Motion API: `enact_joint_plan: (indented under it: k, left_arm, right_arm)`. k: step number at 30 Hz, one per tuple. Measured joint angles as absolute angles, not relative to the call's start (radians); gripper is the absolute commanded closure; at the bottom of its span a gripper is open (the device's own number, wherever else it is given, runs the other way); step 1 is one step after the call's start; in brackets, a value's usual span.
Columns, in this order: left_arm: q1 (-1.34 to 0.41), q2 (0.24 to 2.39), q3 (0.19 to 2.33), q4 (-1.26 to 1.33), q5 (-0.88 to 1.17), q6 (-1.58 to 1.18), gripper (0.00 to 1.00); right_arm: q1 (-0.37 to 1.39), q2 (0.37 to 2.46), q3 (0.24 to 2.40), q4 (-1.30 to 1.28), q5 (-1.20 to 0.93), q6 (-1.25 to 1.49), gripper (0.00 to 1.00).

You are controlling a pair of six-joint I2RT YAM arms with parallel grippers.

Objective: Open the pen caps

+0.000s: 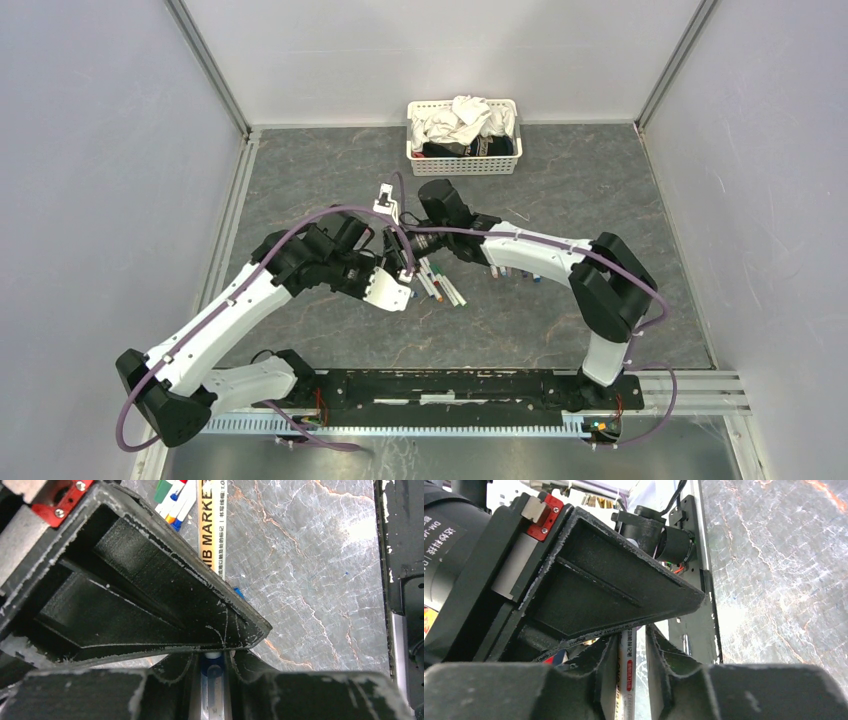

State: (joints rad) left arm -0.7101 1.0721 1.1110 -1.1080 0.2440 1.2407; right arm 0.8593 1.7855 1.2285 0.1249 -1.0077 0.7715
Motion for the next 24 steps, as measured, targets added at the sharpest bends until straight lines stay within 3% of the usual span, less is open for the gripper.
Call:
enact_joint_plan:
  k: [4,10,16,20,24]
  left_arm:
    - [-0.710,1.076,1.126,-1.135,0.247,1.250,0.96]
    - [-0.711,1.087,1.177,-1.179,0.310,1.223,0.63]
    - [-0.716,1.082,1.201,-1.151,0.411,1.182,0.46]
    - [-0.716,1.080,1.220,-1.155,0.451,1.180,0.46]
    - [-0.716,1.082,1.237,-1.176,0.462,1.182,0.57]
  right_arm:
    - [0.869,1.810,1.255,0.131,-1.055,0.786,1.00]
    - [0.862,1.792,1.158,0.371,-1.118,0.890,1.00]
    - [0.859,1.757,1.035,0.577,-1.140,0.965,1.00]
    - [0.857,1.753,1.005,0.639,-1.154,0.990,1.00]
    - [0.857,1.753,1.005,0.672,-1.165,1.008,1.00]
